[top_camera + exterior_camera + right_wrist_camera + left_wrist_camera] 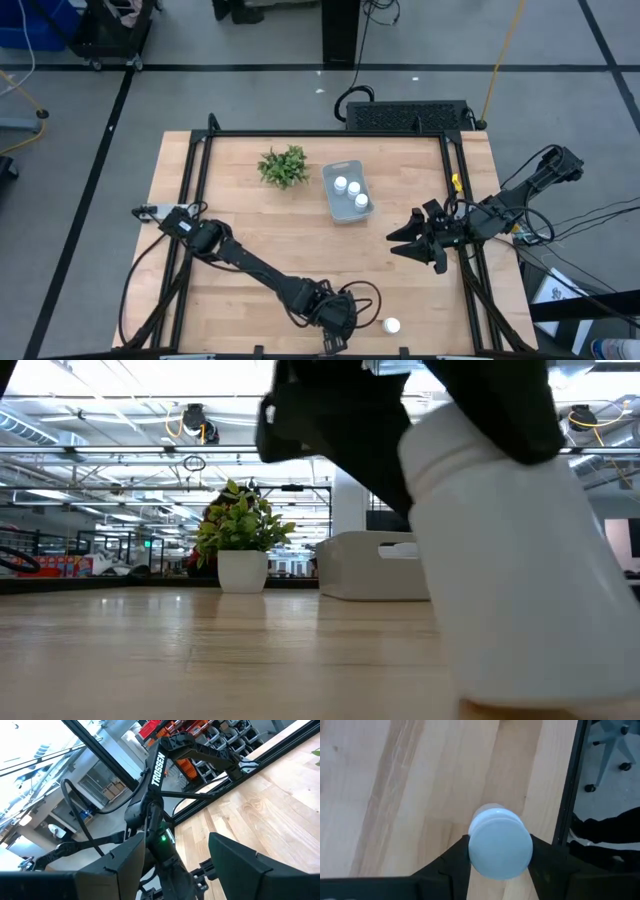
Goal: Pick and place pill bottles into a basket
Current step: Put the white pill bottle into the gray bin
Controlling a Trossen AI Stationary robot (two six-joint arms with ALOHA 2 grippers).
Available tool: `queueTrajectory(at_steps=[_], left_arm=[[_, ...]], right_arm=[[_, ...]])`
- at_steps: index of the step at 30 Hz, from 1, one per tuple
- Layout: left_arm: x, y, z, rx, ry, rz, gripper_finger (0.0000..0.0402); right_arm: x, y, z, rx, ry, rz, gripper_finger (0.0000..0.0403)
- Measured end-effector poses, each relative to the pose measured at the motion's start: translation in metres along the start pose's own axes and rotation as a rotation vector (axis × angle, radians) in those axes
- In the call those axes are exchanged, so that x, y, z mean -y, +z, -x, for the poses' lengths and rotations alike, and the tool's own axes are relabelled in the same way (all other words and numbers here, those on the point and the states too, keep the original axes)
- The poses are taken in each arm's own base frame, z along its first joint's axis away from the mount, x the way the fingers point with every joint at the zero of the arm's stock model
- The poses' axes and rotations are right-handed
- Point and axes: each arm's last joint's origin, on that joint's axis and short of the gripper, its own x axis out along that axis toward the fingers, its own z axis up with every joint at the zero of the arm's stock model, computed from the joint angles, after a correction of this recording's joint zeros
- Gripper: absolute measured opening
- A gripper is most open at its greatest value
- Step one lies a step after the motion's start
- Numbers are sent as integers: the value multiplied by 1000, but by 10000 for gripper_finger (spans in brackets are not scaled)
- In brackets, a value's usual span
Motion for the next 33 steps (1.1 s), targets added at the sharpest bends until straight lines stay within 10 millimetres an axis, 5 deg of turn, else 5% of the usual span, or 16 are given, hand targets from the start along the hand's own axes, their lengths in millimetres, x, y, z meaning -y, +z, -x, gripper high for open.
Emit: queueTrajectory(at_steps=[13, 33], left_arm=[[-21, 17, 7, -31, 11, 38, 173], [-80, 57, 64, 9, 182, 41, 172]], right_arm=[[0, 0, 0, -1, 1, 0, 212], [-1, 7, 9, 66, -11, 27, 212]])
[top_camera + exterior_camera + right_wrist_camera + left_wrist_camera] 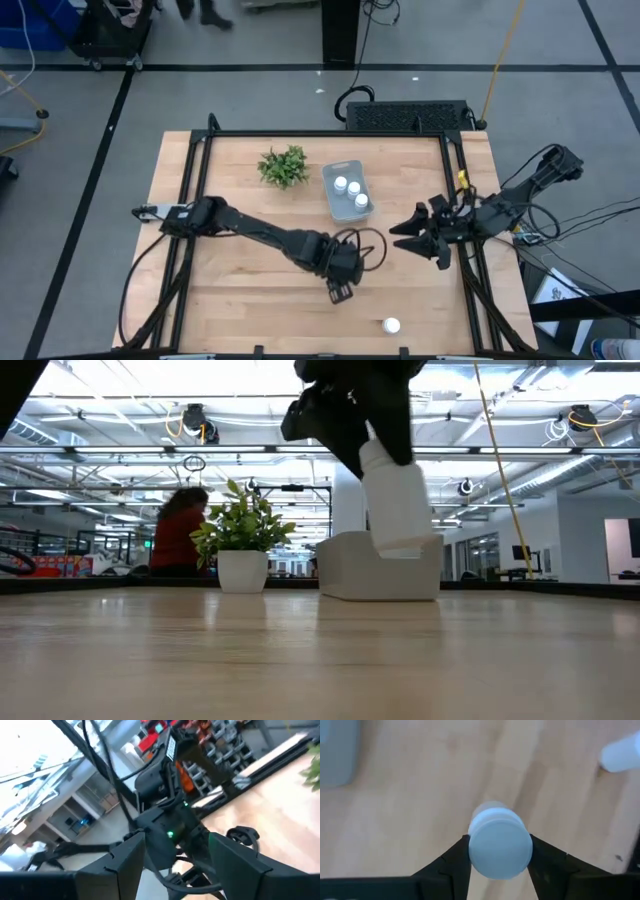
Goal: Pick and place pill bottles into a basket
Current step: Put the white pill bottle into the gray bin
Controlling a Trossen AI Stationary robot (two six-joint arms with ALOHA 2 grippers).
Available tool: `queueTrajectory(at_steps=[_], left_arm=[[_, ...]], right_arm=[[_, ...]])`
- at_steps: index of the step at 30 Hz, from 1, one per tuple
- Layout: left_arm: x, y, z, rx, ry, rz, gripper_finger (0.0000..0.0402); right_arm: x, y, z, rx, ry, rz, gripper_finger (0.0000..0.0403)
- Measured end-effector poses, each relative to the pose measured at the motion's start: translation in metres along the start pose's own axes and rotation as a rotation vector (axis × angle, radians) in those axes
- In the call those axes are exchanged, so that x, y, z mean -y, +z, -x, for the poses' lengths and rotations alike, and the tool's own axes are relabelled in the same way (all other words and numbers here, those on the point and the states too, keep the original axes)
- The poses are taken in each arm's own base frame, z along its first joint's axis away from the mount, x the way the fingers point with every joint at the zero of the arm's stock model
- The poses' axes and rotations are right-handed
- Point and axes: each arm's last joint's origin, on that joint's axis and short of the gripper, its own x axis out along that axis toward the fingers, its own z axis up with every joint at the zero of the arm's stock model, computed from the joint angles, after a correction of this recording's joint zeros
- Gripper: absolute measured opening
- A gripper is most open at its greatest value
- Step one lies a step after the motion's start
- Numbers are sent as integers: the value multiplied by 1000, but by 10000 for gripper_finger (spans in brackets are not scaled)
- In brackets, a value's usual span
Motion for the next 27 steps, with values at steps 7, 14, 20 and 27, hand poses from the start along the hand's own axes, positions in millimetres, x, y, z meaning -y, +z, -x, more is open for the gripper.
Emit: queueTrajectory(at_steps=[7, 14, 20, 27], left_arm=[[-33, 16, 16, -8, 51, -9, 164], [-74, 36, 43, 31, 85, -11, 178], [-118, 53, 62, 50, 119, 18, 164], [-156, 66, 64, 45, 130, 38, 180]], right_arm=[[-4, 10, 16, 76, 18, 20, 212], [-7, 13, 21, 101, 25, 31, 212], [-8, 15, 21, 131, 28, 52, 212], [-8, 15, 21, 131, 24, 55, 212]])
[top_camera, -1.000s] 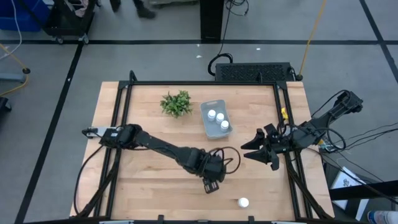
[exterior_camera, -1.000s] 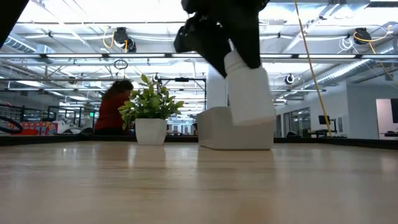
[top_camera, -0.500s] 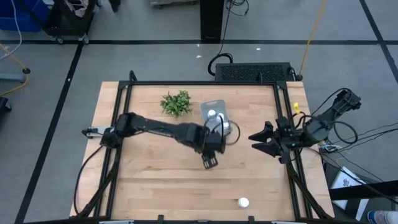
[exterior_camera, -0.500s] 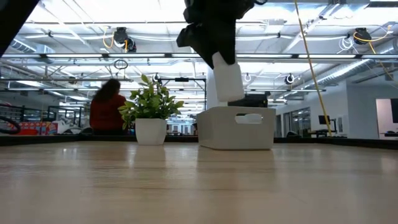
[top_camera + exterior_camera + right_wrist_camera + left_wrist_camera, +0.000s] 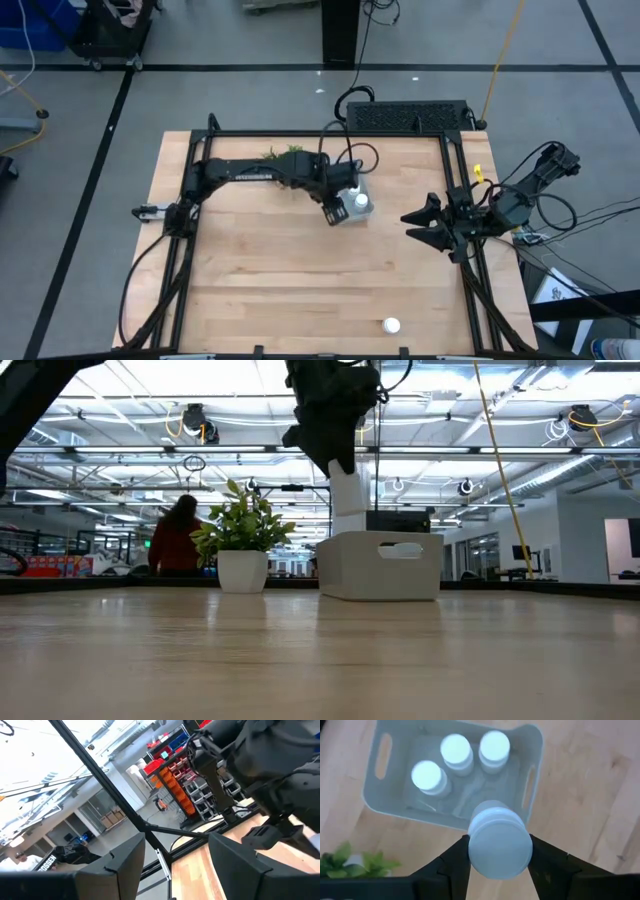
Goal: Pick and place pill bottles into a basket
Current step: Put the white pill bottle into the gray bin
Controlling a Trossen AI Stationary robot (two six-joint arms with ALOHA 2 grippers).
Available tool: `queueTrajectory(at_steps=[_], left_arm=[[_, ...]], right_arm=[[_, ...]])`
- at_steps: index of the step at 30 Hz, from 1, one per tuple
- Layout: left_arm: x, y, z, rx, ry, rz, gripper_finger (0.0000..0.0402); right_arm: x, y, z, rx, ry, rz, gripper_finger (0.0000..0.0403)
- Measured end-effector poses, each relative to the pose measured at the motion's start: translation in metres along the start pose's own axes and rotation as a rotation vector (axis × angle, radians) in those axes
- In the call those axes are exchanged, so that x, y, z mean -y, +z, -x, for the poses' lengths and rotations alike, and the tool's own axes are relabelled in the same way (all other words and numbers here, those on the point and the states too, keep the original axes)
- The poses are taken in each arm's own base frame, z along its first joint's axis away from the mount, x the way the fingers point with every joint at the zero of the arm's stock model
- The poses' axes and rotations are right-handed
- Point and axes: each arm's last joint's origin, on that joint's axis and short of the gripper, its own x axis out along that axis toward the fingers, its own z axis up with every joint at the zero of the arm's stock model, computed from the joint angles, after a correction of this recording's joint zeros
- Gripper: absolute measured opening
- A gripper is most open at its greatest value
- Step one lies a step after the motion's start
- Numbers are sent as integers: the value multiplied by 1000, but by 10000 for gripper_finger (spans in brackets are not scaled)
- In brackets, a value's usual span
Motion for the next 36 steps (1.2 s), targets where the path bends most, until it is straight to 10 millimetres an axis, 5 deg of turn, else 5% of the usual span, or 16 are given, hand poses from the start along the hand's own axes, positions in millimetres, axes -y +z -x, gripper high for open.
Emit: queueTrajectory(at_steps=[8, 16, 36], left_arm=[[-22, 12, -2, 53, 3, 31, 164], [-20, 17, -1, 93, -30, -2, 175], [-17, 17, -55, -21, -59, 5, 164]], right_arm=[[0, -2, -2, -6, -5, 2, 212], [0, -5, -5, -2, -35, -8, 212], [0, -5, -5, -1, -37, -17, 212]])
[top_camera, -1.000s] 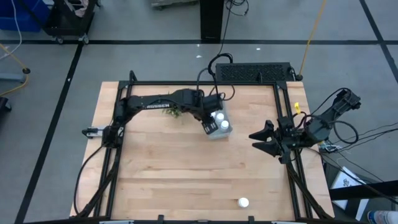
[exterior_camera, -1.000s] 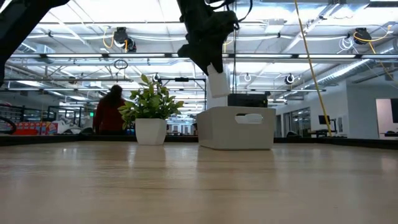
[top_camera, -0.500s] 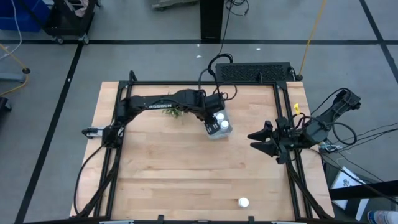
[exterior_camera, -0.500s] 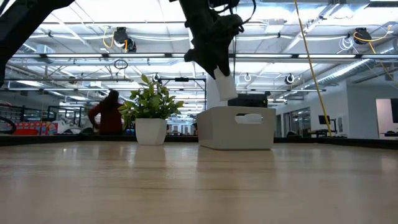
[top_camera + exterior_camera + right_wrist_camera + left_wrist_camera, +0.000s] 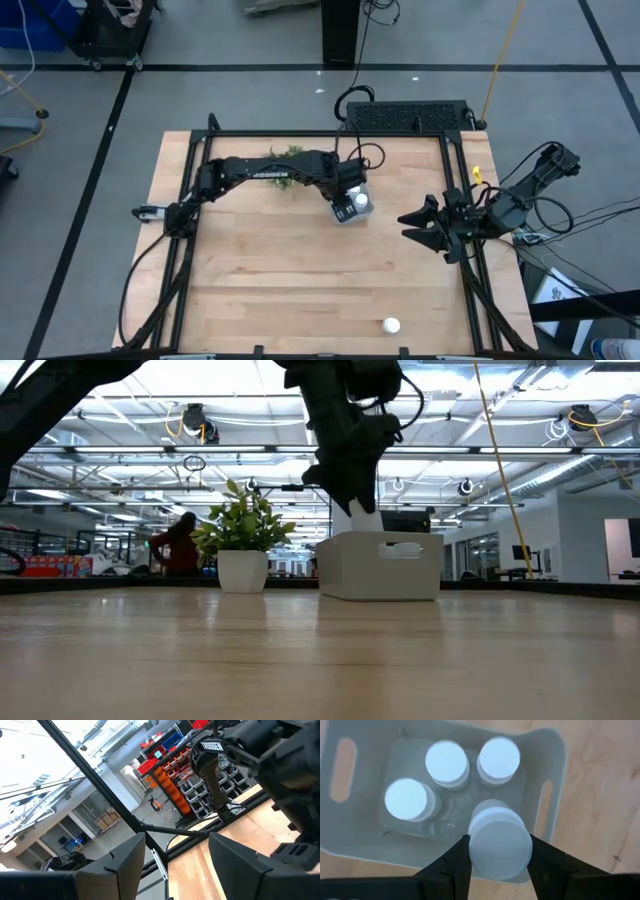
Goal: Pick and place pill bottles into a basket
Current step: Put the white pill bottle into the gray bin
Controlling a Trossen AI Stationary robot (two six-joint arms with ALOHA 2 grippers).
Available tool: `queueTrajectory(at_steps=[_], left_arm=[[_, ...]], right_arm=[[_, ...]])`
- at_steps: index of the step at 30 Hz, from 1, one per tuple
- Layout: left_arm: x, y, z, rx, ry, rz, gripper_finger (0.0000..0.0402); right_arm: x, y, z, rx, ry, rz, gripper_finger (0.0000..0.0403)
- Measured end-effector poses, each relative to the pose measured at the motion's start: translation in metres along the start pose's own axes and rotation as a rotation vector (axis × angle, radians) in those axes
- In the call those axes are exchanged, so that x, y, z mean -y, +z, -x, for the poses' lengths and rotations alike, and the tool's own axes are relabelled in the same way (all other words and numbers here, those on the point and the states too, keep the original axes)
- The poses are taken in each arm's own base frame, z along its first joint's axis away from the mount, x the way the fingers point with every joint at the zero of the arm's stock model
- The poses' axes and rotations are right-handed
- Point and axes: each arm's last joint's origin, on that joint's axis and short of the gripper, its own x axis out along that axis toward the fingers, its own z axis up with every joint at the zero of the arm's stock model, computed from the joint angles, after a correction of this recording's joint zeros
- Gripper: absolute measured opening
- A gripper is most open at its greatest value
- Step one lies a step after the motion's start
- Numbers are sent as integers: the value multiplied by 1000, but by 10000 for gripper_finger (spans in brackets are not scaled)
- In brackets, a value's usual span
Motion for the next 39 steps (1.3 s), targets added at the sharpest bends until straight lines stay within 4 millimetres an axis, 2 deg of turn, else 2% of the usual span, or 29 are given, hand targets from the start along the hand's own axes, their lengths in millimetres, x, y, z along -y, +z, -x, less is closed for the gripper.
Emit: queueTrajectory(at_steps=[8, 12, 17, 22, 28, 32, 39], left_arm=[[-1, -3, -22, -60, 15, 5, 179], [-1, -3, -23, -57, 16, -14, 164], [-3, -1, -23, -50, 20, -16, 171], [-7, -3, -40, -91, 17, -8, 177], [-4, -5, -45, -112, 12, -13, 164], [-5, -7, -54, -138, 18, -17, 178], [-2, -7, -53, -134, 25, -44, 172]], right_arm=[[0, 0, 0, -1, 1, -15, 212], [0, 0, 0, -2, 1, -15, 212], [0, -1, -1, -2, -2, -14, 212], [0, -1, -1, 7, -18, -12, 212], [0, -1, -1, 8, -19, -12, 212], [0, -1, -1, 9, -21, -12, 212], [0, -1, -1, 9, -21, -11, 212]])
